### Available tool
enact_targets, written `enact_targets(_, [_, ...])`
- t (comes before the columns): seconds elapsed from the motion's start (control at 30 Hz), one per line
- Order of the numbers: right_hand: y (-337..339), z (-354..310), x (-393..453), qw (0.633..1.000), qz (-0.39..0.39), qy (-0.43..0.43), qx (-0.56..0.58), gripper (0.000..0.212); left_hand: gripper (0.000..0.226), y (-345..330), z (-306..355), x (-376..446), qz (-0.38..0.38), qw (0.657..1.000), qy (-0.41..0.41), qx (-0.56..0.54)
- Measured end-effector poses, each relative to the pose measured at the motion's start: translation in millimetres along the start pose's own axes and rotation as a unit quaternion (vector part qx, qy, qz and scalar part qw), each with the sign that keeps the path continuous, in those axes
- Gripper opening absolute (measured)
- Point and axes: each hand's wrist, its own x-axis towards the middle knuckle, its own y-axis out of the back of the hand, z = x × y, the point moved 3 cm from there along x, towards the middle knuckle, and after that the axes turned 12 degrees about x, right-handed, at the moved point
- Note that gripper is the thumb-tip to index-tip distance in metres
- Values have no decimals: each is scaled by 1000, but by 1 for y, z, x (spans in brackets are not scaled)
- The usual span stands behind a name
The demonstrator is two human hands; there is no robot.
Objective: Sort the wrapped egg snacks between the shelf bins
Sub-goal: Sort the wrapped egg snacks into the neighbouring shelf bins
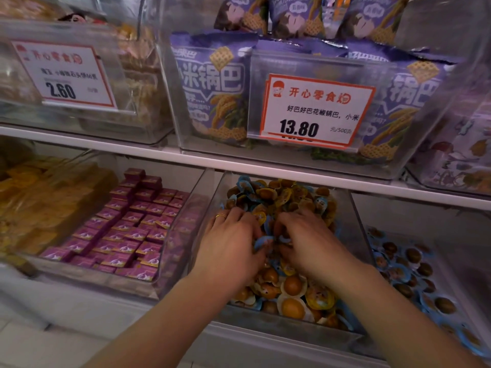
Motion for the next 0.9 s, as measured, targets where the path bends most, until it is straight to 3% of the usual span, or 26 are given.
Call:
enact_targets(0.1, [-1,3,2,996,19,-37,84,44,25,4,-2,-3,27,999,1,-41])
enact_targets(0.2, [-5,3,4,989,-43,-82,117,82,26,8,-5,-7,45,994,27,-91])
enact_targets(0.33, [-14,-7,4,998,-45,-47,-21,66,22,11,-8,-6,58,986,58,-146])
enact_targets(0.53, [-7,-15,-7,996,-6,63,69,30,17,13,-6,-3,63,978,62,-189])
enact_targets(0.63, [2,-12,-14,981,56,17,184,22,17,16,-5,-2,70,975,59,-205])
enact_targets(0.73, [16,-6,-15,931,124,-62,337,34,16,18,-3,-3,80,971,52,-221])
enact_targets(0.83, [24,-4,-18,924,138,-89,345,36,27,19,3,-6,74,978,8,-194])
enact_targets(0.9, [29,-6,-22,923,163,-87,338,33,38,16,8,-7,42,991,-67,-107])
